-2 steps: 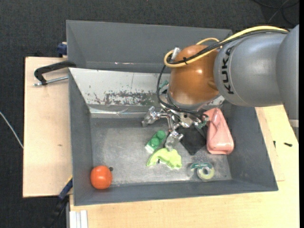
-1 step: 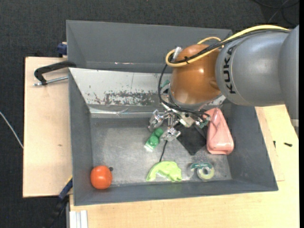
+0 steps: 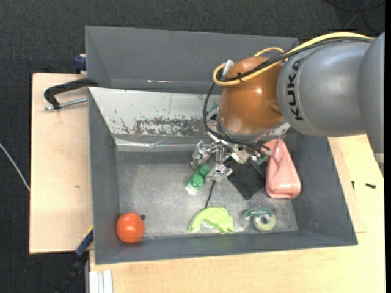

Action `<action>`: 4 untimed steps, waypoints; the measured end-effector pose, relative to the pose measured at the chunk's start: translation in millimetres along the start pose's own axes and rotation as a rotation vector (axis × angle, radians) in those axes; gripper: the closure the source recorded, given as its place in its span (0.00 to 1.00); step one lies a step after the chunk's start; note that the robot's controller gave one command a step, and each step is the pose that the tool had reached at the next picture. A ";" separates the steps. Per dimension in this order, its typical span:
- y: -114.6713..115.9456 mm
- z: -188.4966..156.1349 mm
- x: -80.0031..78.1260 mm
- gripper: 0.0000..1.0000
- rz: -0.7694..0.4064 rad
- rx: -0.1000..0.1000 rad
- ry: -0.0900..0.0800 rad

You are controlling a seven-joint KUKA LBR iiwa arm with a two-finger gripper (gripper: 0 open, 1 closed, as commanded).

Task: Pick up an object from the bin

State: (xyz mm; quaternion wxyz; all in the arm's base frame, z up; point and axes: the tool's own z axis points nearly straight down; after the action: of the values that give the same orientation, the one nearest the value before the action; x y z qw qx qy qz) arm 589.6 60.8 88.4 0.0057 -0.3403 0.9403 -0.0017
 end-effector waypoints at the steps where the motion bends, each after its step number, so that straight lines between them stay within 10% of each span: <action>1: 0.8 -2.3 0.6 1.00 0.000 -0.002 0.000; 4: 1.7 -46.5 0.2 1.00 0.000 -0.004 0.003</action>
Offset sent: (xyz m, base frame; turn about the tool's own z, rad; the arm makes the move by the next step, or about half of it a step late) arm 0.0000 -0.0001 0.0231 0.0000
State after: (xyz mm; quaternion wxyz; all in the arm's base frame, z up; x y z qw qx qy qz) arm 587.8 61.9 134.9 0.0037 -0.3404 0.9403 -0.0002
